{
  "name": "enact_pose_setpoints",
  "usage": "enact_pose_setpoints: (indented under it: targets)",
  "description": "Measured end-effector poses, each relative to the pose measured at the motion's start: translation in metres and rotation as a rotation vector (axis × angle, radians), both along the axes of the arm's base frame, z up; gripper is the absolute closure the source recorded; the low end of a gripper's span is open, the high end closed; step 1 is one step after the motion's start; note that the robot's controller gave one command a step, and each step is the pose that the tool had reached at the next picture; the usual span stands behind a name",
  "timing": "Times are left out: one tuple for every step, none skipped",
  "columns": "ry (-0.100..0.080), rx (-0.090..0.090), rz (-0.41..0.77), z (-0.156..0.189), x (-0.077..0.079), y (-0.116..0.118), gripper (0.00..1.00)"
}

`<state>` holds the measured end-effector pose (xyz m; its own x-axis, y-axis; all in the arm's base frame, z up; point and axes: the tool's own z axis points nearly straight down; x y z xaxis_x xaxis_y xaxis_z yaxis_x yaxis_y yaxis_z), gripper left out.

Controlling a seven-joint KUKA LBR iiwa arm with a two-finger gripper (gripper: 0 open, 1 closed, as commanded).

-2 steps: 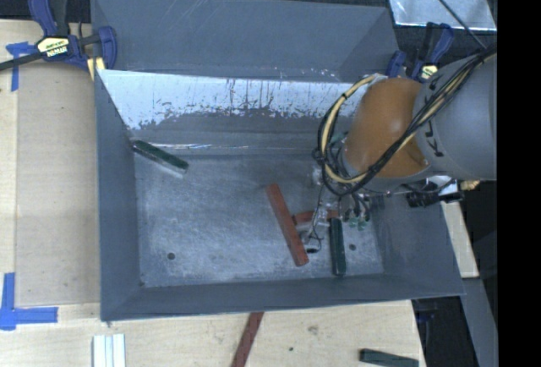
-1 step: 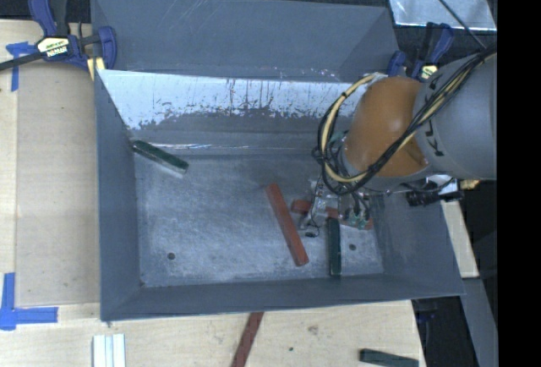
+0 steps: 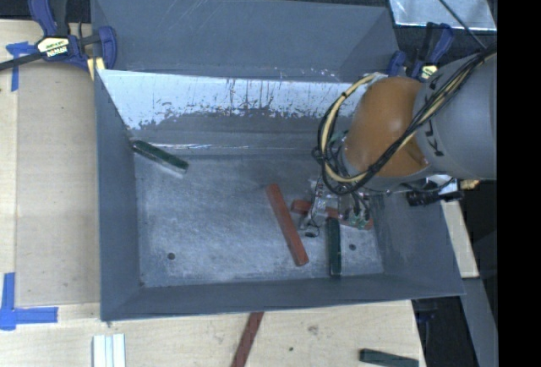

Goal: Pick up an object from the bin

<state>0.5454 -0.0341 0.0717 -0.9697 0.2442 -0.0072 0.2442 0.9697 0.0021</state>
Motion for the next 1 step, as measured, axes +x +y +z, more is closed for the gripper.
enact_pose_setpoints:
  targets:
    - [-0.004,0.000,0.009,0.1677,0.0054,0.0200,1.00]
